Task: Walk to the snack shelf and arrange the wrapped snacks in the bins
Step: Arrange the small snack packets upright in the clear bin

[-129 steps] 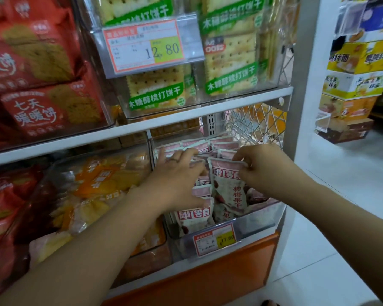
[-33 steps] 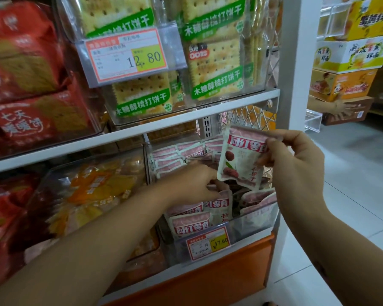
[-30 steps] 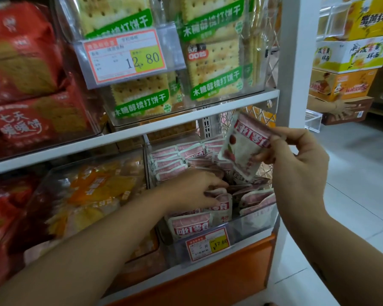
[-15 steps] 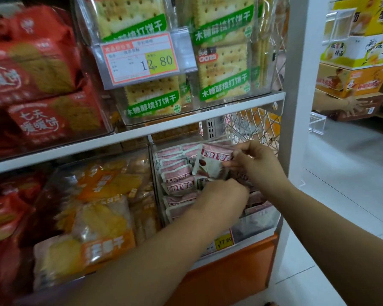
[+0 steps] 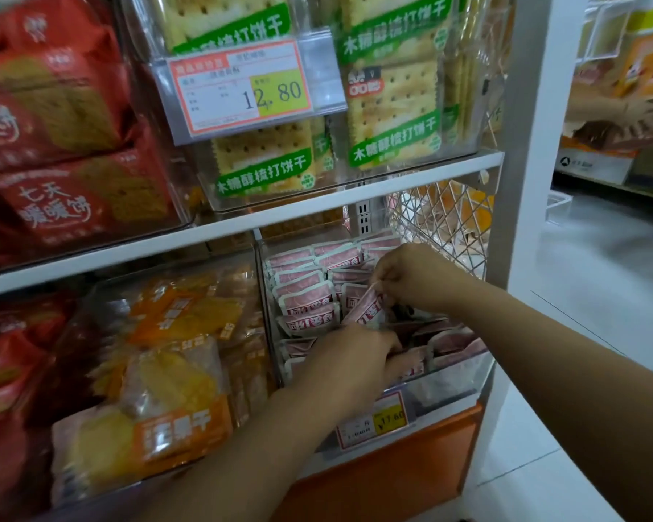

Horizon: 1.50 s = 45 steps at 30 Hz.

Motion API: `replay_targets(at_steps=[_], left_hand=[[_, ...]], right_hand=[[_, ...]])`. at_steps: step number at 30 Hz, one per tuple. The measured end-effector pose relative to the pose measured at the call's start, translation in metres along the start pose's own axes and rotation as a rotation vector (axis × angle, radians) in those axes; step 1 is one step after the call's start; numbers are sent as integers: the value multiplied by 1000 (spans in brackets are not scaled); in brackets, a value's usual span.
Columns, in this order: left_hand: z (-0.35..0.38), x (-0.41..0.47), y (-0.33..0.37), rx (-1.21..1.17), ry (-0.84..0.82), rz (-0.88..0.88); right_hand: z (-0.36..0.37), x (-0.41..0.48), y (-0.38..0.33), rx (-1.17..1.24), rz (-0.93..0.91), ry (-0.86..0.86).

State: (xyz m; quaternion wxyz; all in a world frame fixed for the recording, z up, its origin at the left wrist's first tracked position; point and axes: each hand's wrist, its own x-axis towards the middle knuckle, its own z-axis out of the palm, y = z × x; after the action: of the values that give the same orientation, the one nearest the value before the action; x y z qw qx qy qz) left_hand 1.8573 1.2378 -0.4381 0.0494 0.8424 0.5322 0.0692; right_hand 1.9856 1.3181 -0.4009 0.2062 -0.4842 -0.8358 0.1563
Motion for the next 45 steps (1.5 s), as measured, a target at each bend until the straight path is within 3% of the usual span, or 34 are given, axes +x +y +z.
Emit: replay_targets(at_steps=[4,8,11,16,19,24,31,34,40,45], left_hand=[[2,-9,1,8,-3,71],[5,-4,-1,150,-12,17],[7,-4,-1,220,5,-31],[14,12,-13,226,58,-148],[17,22,-13,260,64,-199],[4,15,-8,347,93,-58],[-7,44,-28,314,-183,-76],[-12,55,-30,337,-199,-41],[-8,49,-36,390,-182,-31],[-15,59,-38,325,-188,19]], right_hand=[[-7,-4,-2,139,-26,21],[11,-4,8,-195,-51,-149],[10,-10,15,-269,-46,-232],[-27,-37,13,-154,-27,-135],[-44,-68,9,-174,6,-161],[-28,-93,11,-156,71,-301],[-9,-77,25,-331,99,-250],[2,-74,25,-342,84,-253],[7,-73,23,-416,27,-90],[4,-72,17,-452,86,-107]])
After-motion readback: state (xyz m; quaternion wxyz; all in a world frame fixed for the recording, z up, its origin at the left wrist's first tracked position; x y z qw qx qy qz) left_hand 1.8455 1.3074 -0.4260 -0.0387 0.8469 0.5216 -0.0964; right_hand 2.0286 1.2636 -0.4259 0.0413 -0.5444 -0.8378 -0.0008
